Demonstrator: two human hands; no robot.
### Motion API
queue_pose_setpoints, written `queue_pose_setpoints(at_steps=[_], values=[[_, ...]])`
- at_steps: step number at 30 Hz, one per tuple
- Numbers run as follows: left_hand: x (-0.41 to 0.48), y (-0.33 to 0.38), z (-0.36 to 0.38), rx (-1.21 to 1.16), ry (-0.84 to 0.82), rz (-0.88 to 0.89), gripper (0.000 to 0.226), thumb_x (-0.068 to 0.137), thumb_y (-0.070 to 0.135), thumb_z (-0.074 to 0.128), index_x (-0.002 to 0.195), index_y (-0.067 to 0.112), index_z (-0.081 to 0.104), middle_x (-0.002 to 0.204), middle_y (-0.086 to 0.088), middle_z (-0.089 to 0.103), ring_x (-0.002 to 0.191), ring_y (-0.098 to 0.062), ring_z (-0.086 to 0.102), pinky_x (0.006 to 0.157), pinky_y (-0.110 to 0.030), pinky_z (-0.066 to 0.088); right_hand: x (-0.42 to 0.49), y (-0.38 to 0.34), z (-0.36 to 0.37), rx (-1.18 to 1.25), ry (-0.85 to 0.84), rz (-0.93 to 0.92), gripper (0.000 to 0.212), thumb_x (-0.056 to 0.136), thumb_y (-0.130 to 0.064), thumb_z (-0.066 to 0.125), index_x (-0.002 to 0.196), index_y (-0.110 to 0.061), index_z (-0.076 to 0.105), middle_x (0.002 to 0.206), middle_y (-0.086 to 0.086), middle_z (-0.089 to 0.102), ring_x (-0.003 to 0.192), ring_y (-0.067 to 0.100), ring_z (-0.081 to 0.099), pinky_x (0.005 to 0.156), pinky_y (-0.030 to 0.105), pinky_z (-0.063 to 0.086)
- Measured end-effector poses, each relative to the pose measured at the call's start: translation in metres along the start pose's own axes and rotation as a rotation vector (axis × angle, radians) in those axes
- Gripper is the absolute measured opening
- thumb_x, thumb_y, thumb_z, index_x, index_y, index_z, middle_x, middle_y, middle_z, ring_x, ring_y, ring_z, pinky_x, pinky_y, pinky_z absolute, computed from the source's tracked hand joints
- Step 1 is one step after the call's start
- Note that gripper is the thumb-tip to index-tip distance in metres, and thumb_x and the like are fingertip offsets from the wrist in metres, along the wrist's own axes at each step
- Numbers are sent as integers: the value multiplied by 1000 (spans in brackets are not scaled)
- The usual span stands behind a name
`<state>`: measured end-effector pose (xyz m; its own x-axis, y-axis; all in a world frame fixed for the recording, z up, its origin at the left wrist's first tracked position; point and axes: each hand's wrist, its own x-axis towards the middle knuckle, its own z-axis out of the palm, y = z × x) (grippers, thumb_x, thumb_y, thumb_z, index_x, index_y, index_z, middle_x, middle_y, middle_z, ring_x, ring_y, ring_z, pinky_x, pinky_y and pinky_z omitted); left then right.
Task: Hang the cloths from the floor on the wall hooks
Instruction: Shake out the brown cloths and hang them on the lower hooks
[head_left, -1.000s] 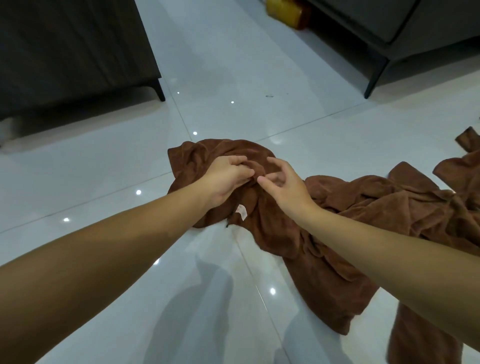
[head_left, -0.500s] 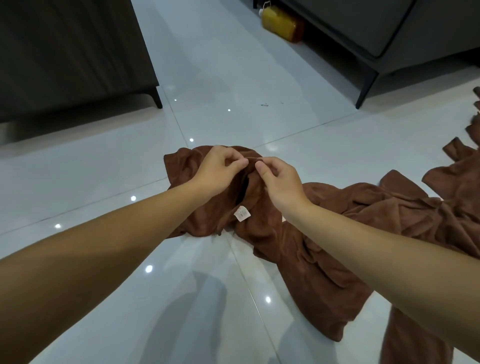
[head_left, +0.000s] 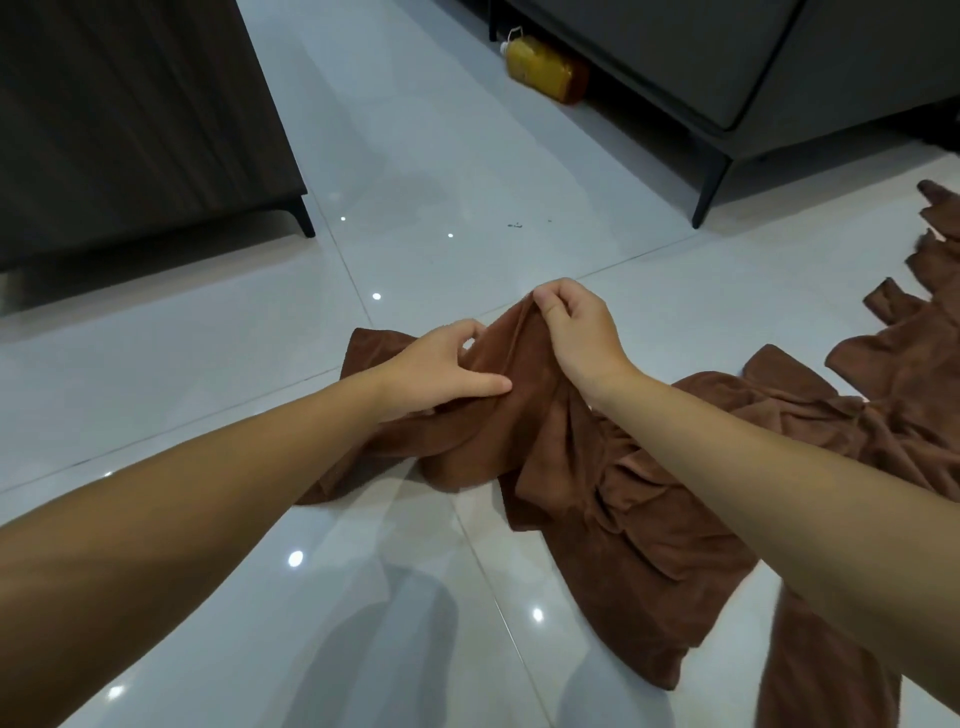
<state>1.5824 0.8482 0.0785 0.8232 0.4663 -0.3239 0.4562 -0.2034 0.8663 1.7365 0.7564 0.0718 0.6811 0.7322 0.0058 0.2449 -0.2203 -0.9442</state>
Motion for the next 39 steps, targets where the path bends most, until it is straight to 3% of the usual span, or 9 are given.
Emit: queue_pose_setpoints(at_steps=[3, 7, 13, 17, 21, 25, 30, 34, 39], values=[[-2, 0, -3, -24, -100, -2, 28, 84, 27, 74, 110, 20, 67, 102, 5, 73, 93, -11, 70, 91, -36, 56, 8, -8, -8, 19, 56, -12, 21, 99, -22, 50, 90, -14, 67, 88, -5, 67, 85, 8, 60, 77, 19, 47], [-5, 5, -4, 25, -226, -2, 51, 81, 34, 76, 128, 26, 56, 117, 12, 66, 105, -7, 64, 97, -31, 51, 21, -16, -21, 46, 153, -18, 20, 99, -21, 50, 91, -18, 68, 89, -10, 65, 88, 6, 59, 83, 23, 48], [-2, 15, 8, -295, 139, 169, 65, 92, 23, 65, 145, 40, 31, 136, 16, 47, 115, -9, 59, 96, -31, 52, 30, -6, -32, 70, 93, 78, 19, 100, -38, 47, 108, -27, 60, 102, -4, 64, 94, 14, 63, 82, 28, 52], [5, 25, 4, -510, 319, 191, 50, 97, 8, 53, 140, 32, 44, 130, 12, 56, 117, -10, 59, 99, -30, 49, 19, 0, -29, 24, -106, 67, 30, 100, -44, 41, 128, -35, 50, 115, -7, 61, 105, 11, 62, 92, 36, 52], [10, 43, -9, -706, 416, 142, 36, 99, 2, 45, 128, 20, 57, 116, -1, 67, 106, -16, 66, 89, -27, 53, 6, -5, -22, -49, -202, -5, 34, 102, -42, 40, 135, -34, 47, 117, -8, 58, 110, 8, 58, 98, 34, 48], [16, 60, -23, -888, 501, 180, 50, 100, 1, 44, 142, 26, 39, 124, 3, 57, 110, -16, 62, 91, -30, 54, -6, -7, -16, -38, -281, -9, 36, 102, -43, 39, 137, -36, 46, 107, -14, 57, 99, 4, 59, 82, 16, 44], [13, 73, -37, -1019, 593, 240, 59, 100, 0, 44, 149, 31, 30, 112, 12, 51, 115, -18, 60, 98, -36, 51, -13, 2, -13, -81, -339, 39, 43, 100, -52, 37, 140, -37, 42, 117, -2, 60, 104, 16, 62, 80, 25, 54], [11, 74, -46, -1081, 642, 247, 59, 100, 0, 43, 148, 32, 31, 114, 8, 50, 109, -20, 64, 93, -39, 54, -19, 7, -12, -117, -366, 102, 45, 100, -55, 32, 141, -39, 37, 102, -4, 67, 83, 15, 70, 84, 35, 57], [13, 65, -45, -983, 727, 222, 52, 101, 0, 41, 145, 28, 39, 114, 11, 51, 100, -10, 65, 90, -30, 55, -18, -2, -2, 186, -277, 75, 40, 99, -52, 41, 137, -40, 44, 102, -2, 64, 91, 15, 68, 87, 36, 57]])
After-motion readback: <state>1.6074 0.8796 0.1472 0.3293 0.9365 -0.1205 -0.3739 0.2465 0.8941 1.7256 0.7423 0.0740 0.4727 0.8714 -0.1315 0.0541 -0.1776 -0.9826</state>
